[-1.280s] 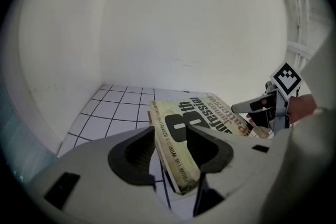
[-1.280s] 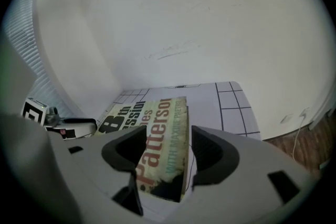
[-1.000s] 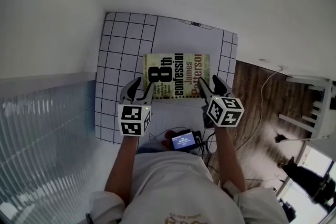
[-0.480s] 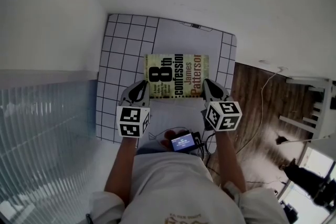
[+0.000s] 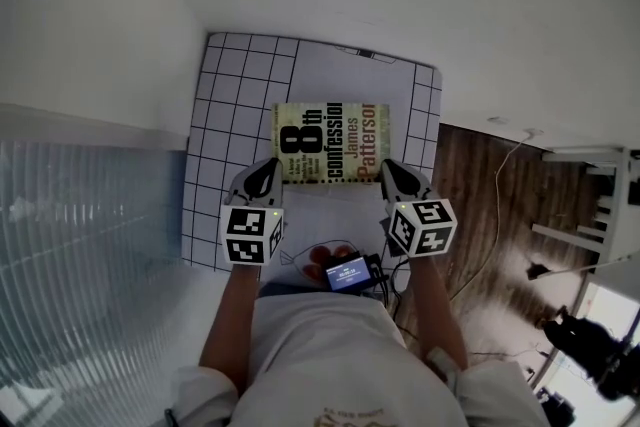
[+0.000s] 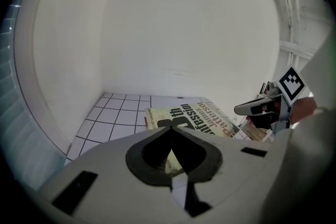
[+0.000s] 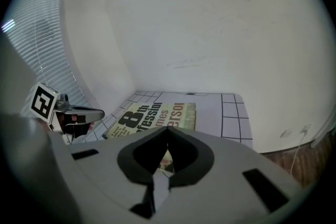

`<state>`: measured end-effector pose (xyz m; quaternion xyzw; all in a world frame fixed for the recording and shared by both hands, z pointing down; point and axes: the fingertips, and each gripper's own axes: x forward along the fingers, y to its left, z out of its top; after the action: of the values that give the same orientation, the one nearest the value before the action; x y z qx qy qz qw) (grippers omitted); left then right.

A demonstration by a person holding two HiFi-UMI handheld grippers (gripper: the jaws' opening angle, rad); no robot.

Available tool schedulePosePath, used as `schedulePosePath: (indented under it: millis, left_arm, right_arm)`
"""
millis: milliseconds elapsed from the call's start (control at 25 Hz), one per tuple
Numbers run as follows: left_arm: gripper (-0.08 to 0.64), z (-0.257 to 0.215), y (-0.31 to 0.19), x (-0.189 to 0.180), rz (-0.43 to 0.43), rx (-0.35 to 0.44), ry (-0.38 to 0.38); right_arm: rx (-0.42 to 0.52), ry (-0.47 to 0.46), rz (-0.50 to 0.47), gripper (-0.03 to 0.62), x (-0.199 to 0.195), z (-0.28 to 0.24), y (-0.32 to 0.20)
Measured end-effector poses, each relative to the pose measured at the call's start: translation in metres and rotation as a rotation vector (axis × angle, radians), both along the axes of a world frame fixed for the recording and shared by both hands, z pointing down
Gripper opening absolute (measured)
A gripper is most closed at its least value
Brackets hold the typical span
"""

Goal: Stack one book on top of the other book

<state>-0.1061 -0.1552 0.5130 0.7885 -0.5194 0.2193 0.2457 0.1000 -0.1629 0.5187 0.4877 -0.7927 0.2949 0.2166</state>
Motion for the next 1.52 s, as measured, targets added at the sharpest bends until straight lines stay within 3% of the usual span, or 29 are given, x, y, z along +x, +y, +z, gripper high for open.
schedulePosePath:
  millis: [680,920,1520]
  left_arm:
    - [0.008,-0.038,0.046,0.006,-0.031,0.104,-0.001]
    - [0.009,-0.061,0.057,0.008,-0.041,0.169,-0.005]
    - [0.008,-0.132,0.073,0.013,-0.031,0.379,-0.021]
  right_arm:
    - [0.092,-0.025,-0.019,0.008,0.013,-0.037,0.049]
    - [0.192,0.005,-0.050,0.008,0.009,-0.061,0.060]
    - [0.400,-0.016,0.000,0.008,0.009,-0.129,0.072]
